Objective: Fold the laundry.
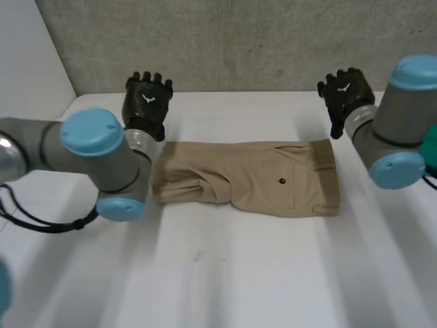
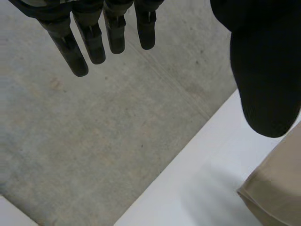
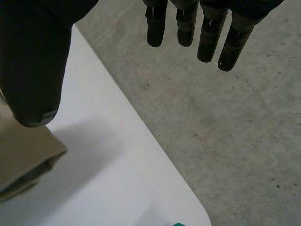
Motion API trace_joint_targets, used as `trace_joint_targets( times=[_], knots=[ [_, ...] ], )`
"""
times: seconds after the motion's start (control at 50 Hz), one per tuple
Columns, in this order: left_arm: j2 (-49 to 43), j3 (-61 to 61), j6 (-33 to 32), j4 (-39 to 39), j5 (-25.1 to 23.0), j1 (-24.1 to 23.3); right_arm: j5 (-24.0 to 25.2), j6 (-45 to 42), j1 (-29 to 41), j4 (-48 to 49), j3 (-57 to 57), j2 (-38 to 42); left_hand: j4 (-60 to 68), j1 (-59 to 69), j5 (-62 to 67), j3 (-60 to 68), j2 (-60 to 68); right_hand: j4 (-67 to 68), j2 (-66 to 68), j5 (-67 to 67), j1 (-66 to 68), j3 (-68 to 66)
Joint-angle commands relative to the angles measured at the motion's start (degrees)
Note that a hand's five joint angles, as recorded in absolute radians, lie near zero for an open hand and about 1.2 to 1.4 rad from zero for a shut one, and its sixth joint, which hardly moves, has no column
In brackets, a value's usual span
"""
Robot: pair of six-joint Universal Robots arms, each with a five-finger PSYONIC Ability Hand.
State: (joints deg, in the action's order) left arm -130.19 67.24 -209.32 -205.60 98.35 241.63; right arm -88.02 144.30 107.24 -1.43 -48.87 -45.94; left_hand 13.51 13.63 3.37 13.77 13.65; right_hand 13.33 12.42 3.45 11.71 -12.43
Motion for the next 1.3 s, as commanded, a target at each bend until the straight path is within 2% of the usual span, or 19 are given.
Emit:
trace_joint_targets(
  times=[0.02, 0.14, 0.22, 0.28, 0.38, 0.46, 0.54, 0.56, 0.62, 0.78, 0.92, 1.0, 1.02, 1.08, 1.1, 1.18, 1.3],
  knots=[
    [10.99, 11.93, 4.61, 6.68, -0.53, 0.33, 3.72, 4.23, -0.62, -7.34, -11.57, -10.74, 6.94, 6.82, 7.08, 6.69, 6.8, -3.33, -2.42, -3.45, -1.71, 2.43],
    [11.89, 16.78, 8.66, 12.5, -3.86, 1.39, 8.47, 8.18, -3.17, -11.32, -20.2, -13.39, 10.82, 10.71, 10.97, 10.57, 10.69, -3.33, -2.42, -3.45, -1.71, 2.43],
    [11.18, 17.57, 10.16, 13.12, -5.98, 3.06, 13.04, 11.7, -4.49, -11.32, -26.35, -14.53, 14.02, 13.91, 14.16, 13.77, 13.88, 5.33, 6.23, 5.2, 6.95, -6.22],
    [8.91, 17.22, 10.16, 13.12, -6.77, 4.02, 15.51, 13.28, -5.63, -9.3, -30.4, -14.53, 15.37, 15.25, 15.51, 15.12, 15.23, 8.86, 9.76, 8.73, 10.48, -9.75],
    [4.07, 14.59, 10.16, 13.03, -7.12, 4.03, 16.3, 13.81, -6.43, -2.72, -35.15, -14.36, 20.24, 20.13, 20.39, 19.99, 20.1, 13.24, 14.14, 13.11, 14.86, -14.13],
    [0.9, 12.74, 10.07, 13.12, -7.21, 3.76, 16.56, 13.81, -7.22, 0.1, -36.38, -13.57, 28.81, 28.7, 28.96, 28.56, 28.67, 15.93, 16.84, 15.8, 17.55, -16.83],
    [0.02, 12.3, 9.81, 13.03, -6.77, 3.32, 16.57, 13.99, -7.22, 1.34, -37.0, -12.6, 49.97, 49.86, 50.11, 49.72, 49.83, 20.97, 21.88, 20.84, 22.59, -21.87],
    [0.02, 12.21, 9.64, 12.94, -6.42, 3.41, 16.56, 13.9, -7.22, 2.03, -37.26, -12.34, 59.85, 59.73, 59.99, 59.6, 59.71, 23.15, 24.05, 23.02, 24.77, -24.04],
    [-0.16, 12.12, 9.72, 12.68, -5.89, 3.32, 16.48, 13.64, -7.3, 4.05, -37.96, -11.99, 66.49, 66.37, 66.63, 66.23, 66.35, 26.35, 27.26, 26.23, 27.97, -27.25],
    [0.81, 12.56, 7.36, 10.75, -0.45, 3.5, 16.48, 12.93, -7.31, 6.26, -38.23, -9.97, 66.49, 66.37, 66.63, 66.23, 66.35, 27.04, 27.94, 26.91, 28.66, -27.93],
    [2.22, 13.62, 4.98, 10.22, 0.26, 3.67, 15.78, 10.92, -7.31, 7.84, -38.06, -8.47, 66.49, 66.37, 66.63, 66.23, 66.35, 27.04, 27.94, 26.91, 28.66, -27.93],
    [3.09, 14.67, 4.98, 10.22, 0.09, 3.5, 15.69, 9.16, -7.31, 8.37, -38.14, -8.29, 66.49, 66.37, 66.63, 66.23, 66.35, 38.61, 39.51, 38.48, 40.23, -39.5],
    [3.53, 15.19, 5.06, 10.22, -0.09, 3.24, 15.69, 8.63, -7.31, 8.46, -38.14, -8.38, 60.35, 60.23, 60.49, 60.1, 60.21, 47.97, 48.87, 47.84, 49.59, -48.87],
    [4.41, 16.08, 5.07, 10.22, -0.62, 2.97, 15.51, 8.1, -7.48, 8.46, -37.97, -8.56, 25.76, 25.65, 25.91, 25.51, 25.63, 66.62, 67.52, 66.49, 68.24, -67.51],
    [5.2, 16.69, 4.98, 10.22, -0.53, 2.88, 15.42, 7.84, -7.48, 8.37, -37.79, -8.73, 12.65, 12.53, 12.79, 12.39, 12.51, 66.67, 67.58, 66.55, 68.29, -67.57],
    [7.83, 17.39, 5.33, 10.22, -0.53, 2.27, 15.25, 7.14, -8.27, 7.76, -37.79, -9.35, 7.82, 7.71, 7.97, 7.57, 7.69, 66.67, 67.58, 66.55, 68.29, -67.57],
    [12.23, 19.59, 5.59, 10.31, -0.35, 2.35, 15.16, 4.15, -11.08, 6.62, -38.58, -12.77, 7.13, 7.02, 7.27, 6.88, 6.99, 66.67, 67.58, 66.55, 68.29, -67.57]
  ],
)
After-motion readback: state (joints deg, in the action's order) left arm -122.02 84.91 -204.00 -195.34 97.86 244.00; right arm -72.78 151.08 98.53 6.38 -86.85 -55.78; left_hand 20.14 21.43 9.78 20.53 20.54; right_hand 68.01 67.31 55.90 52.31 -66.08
